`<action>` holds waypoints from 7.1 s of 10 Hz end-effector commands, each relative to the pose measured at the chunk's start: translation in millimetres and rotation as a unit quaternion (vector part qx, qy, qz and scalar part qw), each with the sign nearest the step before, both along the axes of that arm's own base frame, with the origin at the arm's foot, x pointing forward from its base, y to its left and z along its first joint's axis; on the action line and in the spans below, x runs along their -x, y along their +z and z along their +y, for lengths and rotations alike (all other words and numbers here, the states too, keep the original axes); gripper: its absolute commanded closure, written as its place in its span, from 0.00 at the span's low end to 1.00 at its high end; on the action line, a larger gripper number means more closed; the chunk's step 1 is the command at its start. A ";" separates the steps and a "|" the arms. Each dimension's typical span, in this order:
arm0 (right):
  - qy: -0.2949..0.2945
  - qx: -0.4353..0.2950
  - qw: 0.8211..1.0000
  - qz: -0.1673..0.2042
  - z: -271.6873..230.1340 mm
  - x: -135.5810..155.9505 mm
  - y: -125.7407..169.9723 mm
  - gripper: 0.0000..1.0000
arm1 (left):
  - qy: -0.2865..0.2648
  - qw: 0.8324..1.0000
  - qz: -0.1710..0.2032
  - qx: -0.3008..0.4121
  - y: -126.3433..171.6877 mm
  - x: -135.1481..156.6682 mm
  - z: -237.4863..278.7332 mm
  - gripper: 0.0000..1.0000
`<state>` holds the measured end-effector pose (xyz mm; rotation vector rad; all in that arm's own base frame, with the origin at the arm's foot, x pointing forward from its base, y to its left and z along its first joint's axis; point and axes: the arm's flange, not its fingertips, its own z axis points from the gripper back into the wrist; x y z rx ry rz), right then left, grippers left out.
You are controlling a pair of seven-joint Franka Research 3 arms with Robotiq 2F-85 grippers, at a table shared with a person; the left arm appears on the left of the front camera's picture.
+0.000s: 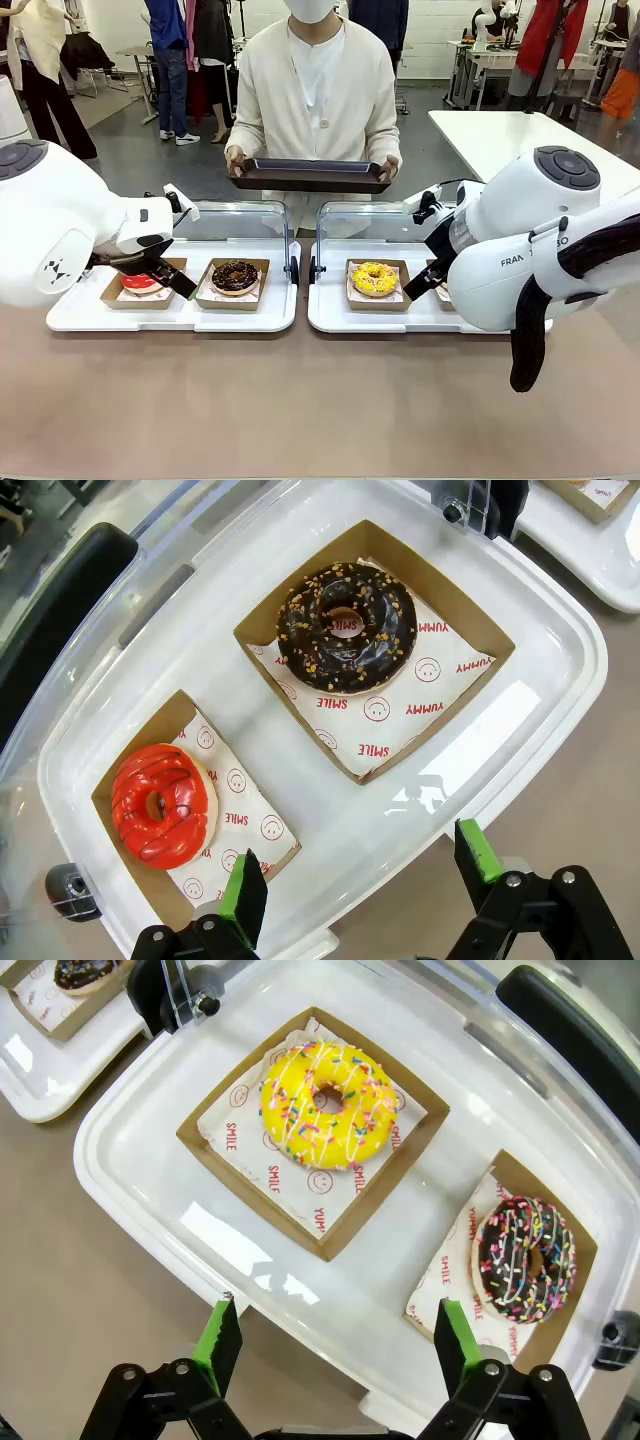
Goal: Provide the desired donut to the person.
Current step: Pick up and lift the Paper togo box containing the Donut pointed at by the person.
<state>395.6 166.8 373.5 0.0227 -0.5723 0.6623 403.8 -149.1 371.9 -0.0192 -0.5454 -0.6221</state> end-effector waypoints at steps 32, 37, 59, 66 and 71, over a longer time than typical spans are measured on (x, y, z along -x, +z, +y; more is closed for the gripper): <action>0.125 -0.340 0.930 0.062 -153.4 19.0 196.1 0.00 | -0.158 0.954 0.076 0.243 208.4 -23.0 106.4 0.00; 0.292 -0.389 0.869 -0.091 -261.0 58.6 170.2 0.00 | -0.310 0.893 -0.054 0.321 186.3 -8.9 225.0 0.00; 0.217 -0.381 0.895 -0.079 -362.3 111.8 138.3 0.00 | -0.311 0.903 -0.068 0.288 141.0 27.6 302.3 0.00; 0.217 -0.381 0.895 -0.079 -362.3 111.8 138.3 0.00 | -0.311 0.903 -0.068 0.288 141.0 27.6 302.3 0.00; 0.217 -0.381 0.895 -0.079 -362.3 111.8 138.3 0.00 | -0.311 0.903 -0.068 0.288 141.0 27.6 302.3 0.00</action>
